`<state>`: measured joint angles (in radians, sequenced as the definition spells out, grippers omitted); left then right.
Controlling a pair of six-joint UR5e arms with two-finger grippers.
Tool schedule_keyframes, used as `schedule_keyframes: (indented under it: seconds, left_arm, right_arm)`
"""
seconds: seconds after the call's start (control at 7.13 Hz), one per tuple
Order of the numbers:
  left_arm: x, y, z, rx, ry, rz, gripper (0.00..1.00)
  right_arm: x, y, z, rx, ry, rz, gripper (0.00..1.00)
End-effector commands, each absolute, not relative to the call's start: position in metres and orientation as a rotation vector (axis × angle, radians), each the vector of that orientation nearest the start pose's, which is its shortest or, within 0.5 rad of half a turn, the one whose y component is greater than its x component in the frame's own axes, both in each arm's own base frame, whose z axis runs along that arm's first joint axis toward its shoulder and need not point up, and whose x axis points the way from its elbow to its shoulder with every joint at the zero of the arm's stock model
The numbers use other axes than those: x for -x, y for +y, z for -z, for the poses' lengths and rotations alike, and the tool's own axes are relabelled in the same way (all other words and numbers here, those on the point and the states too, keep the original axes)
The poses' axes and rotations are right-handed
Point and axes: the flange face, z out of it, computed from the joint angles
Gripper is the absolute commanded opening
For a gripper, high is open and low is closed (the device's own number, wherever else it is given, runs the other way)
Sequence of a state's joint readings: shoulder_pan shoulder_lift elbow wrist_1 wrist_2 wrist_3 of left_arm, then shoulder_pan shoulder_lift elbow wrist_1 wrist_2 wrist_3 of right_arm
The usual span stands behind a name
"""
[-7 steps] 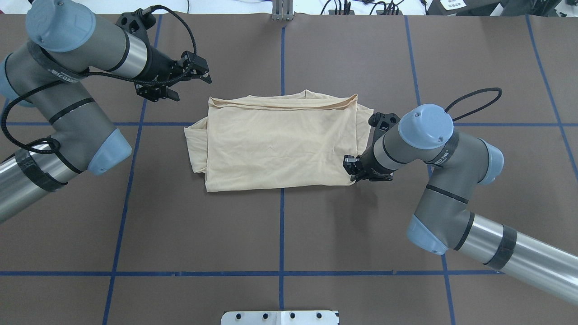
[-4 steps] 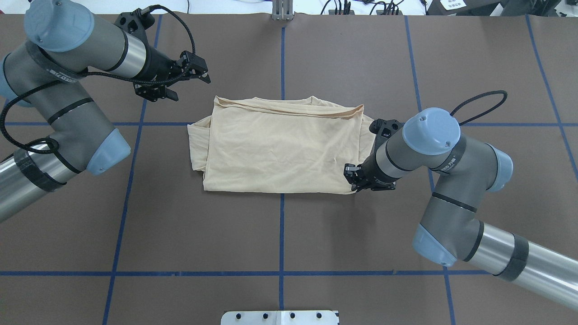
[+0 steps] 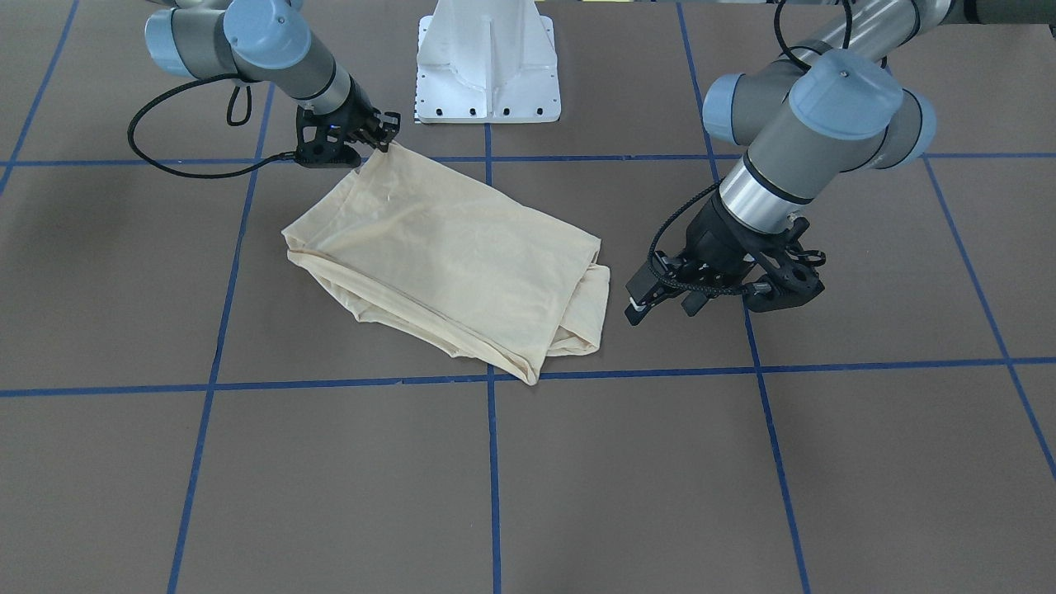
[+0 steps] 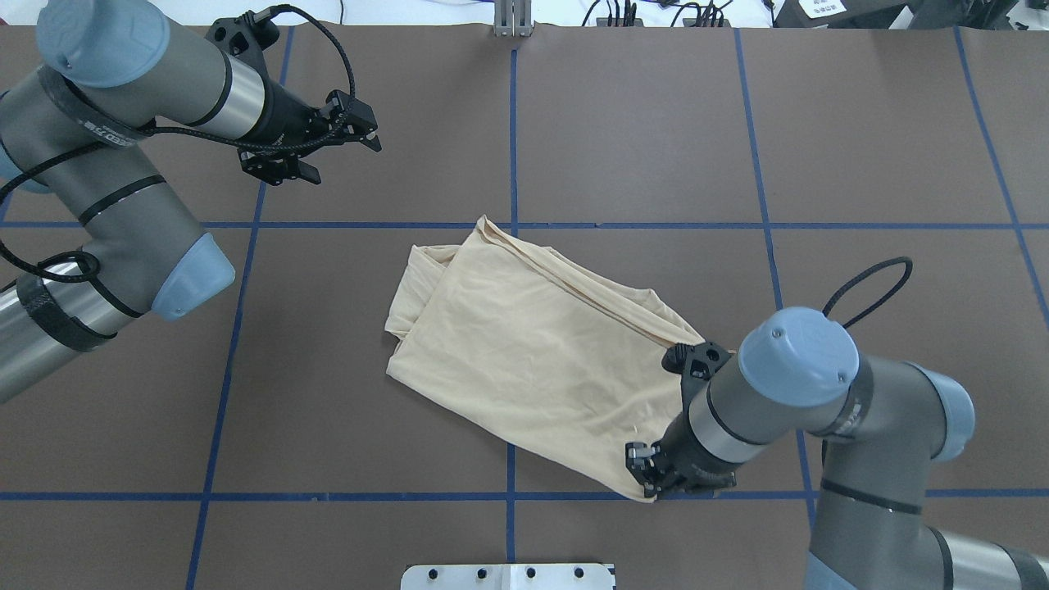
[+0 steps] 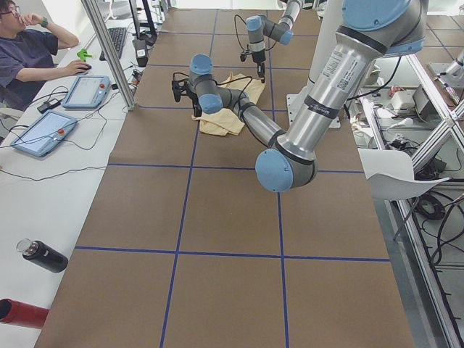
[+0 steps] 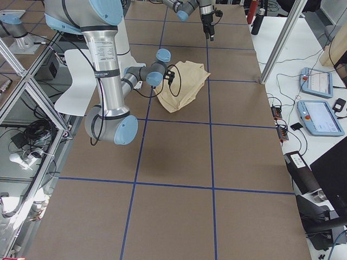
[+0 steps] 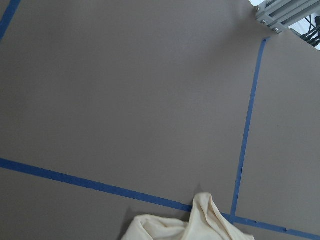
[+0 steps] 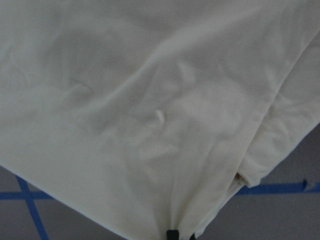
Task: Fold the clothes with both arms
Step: 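Drag the folded shirt with the right gripper toward the robot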
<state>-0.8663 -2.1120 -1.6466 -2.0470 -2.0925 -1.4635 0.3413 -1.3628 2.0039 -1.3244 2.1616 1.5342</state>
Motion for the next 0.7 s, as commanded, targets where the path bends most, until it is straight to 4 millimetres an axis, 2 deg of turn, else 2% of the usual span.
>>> schedule_keyframes:
  seconds: [0.0, 0.28, 0.42, 0.56]
  left_arm:
    - [-0.366, -0.557, -0.252, -0.083, 1.161, 0.387, 1.00]
    - [-0.366, -0.554, -0.264, -0.074, 1.149, 0.391, 1.00]
    - [-0.366, -0.554, -0.264, -0.074, 1.147, 0.391, 1.00]
    - [-0.366, -0.554, -0.264, -0.075, 1.148, 0.390, 1.00]
  right_arm:
    - [0.479, -0.183, -0.330, 0.520, -0.862, -0.049, 0.00]
    - [0.462, -0.157, -0.348, 0.552, -0.812, -0.044, 0.00]
    - [0.455, -0.153, -0.356, 0.556, -0.794, -0.044, 0.00]
    - [0.455, -0.153, -0.359, 0.557, -0.790, -0.046, 0.05]
